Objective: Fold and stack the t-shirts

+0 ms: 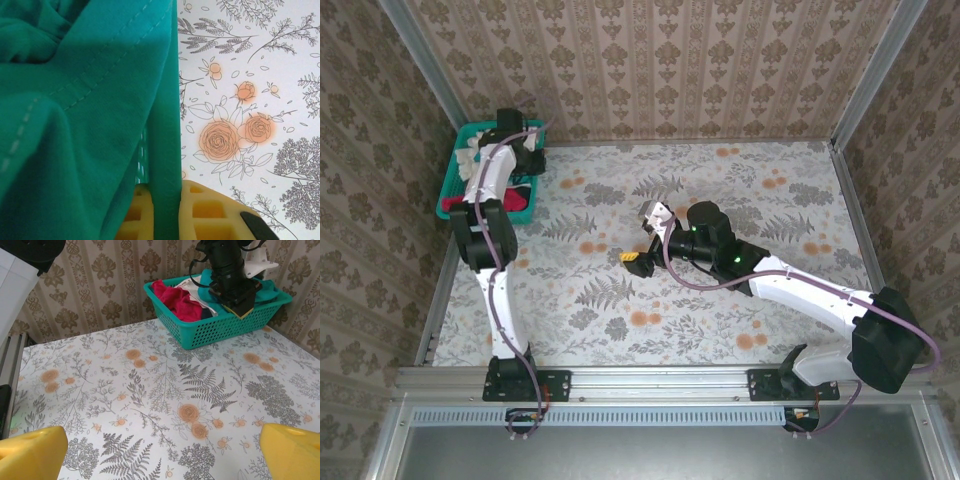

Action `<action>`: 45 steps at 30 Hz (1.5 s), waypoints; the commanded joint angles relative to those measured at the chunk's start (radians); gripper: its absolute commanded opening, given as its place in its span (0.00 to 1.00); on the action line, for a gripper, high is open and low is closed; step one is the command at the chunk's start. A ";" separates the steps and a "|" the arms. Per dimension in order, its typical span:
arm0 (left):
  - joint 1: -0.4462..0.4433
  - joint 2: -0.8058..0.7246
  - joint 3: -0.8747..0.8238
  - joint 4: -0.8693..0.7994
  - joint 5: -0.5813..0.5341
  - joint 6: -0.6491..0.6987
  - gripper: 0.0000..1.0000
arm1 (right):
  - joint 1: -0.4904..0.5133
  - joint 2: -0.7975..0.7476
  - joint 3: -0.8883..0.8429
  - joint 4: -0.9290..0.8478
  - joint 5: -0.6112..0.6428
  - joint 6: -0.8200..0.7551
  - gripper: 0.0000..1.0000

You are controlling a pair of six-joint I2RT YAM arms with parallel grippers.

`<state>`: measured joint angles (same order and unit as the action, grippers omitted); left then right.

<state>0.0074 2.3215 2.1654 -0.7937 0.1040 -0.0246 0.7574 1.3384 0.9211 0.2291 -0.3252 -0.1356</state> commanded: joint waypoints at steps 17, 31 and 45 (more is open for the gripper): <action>-0.014 -0.079 -0.038 -0.029 -0.063 0.039 0.58 | 0.008 0.018 0.019 0.008 0.021 -0.001 1.00; 0.040 -0.500 -0.457 0.183 -0.227 -0.067 0.80 | 0.008 0.077 0.025 0.079 -0.024 0.031 1.00; 0.091 -0.223 -0.143 0.087 -0.147 -0.106 0.82 | 0.009 0.078 0.012 0.081 -0.028 0.036 1.00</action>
<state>0.1024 2.0502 1.9408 -0.6483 -0.0631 -0.1020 0.7586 1.4227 0.9218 0.2890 -0.3313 -0.1165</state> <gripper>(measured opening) 0.821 0.998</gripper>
